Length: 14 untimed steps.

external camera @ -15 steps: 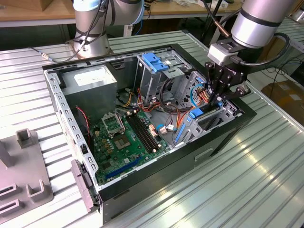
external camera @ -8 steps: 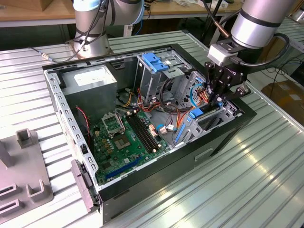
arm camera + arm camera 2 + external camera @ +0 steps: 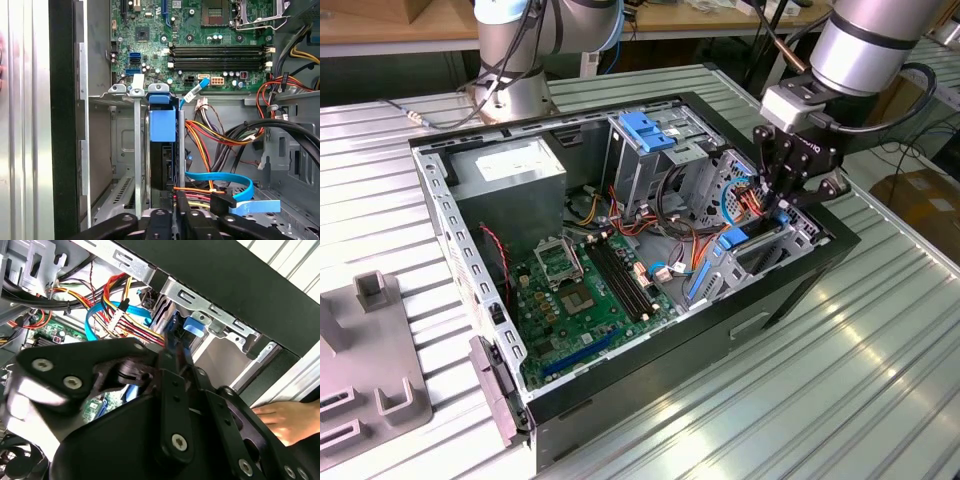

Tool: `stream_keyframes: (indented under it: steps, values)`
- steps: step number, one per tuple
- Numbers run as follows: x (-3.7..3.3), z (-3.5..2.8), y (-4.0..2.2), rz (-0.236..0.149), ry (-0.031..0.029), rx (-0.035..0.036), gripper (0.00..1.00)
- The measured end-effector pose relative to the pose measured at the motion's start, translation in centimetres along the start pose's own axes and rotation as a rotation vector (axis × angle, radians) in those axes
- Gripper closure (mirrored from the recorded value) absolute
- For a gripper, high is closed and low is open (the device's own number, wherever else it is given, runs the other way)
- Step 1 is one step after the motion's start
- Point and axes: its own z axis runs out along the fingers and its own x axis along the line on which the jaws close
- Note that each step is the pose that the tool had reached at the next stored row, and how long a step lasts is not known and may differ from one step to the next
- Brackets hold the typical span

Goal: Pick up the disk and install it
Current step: 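Insert the first disk wire, then insert the second disk wire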

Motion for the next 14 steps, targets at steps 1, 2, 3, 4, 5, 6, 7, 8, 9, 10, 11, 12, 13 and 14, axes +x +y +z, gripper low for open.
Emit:
stream_keyframes:
  steps: [1,2,3,4,5,6,7,8,9,10,11,12,13,14]
  values:
    - [0.00,0.00,0.00,0.000,-0.0001,0.0000,0.84]
    - [0.00,-0.02,0.00,0.000,0.0000,0.0001,0.90]
    - [0.00,-0.04,0.00,0.000,0.0000,0.0000,0.90]
    - [0.00,-0.04,-0.01,0.000,0.0000,0.0001,0.90]
    - [0.00,-0.06,0.00,0.000,0.0000,0.0001,0.90]
    - [0.00,-0.07,0.00,0.000,0.0000,0.0000,0.90]
    - [0.00,-0.09,0.00,0.000,0.0000,0.0001,0.90]
    - [0.00,-0.10,-0.01,0.000,0.0000,0.0001,0.90]
    - [0.01,-0.11,0.00,0.000,0.0000,0.0000,0.90]
    - [0.01,-0.12,0.00,0.000,0.0001,0.0001,0.90]
    - [0.00,-0.13,-0.01,0.000,0.0000,0.0001,0.90]
    - [0.01,-0.14,-0.01,0.000,0.0000,0.0001,0.90]
    - [0.01,-0.15,-0.01,0.000,0.0000,0.0000,0.90]
    - [0.01,-0.17,-0.01,0.000,0.0000,0.0000,0.90]
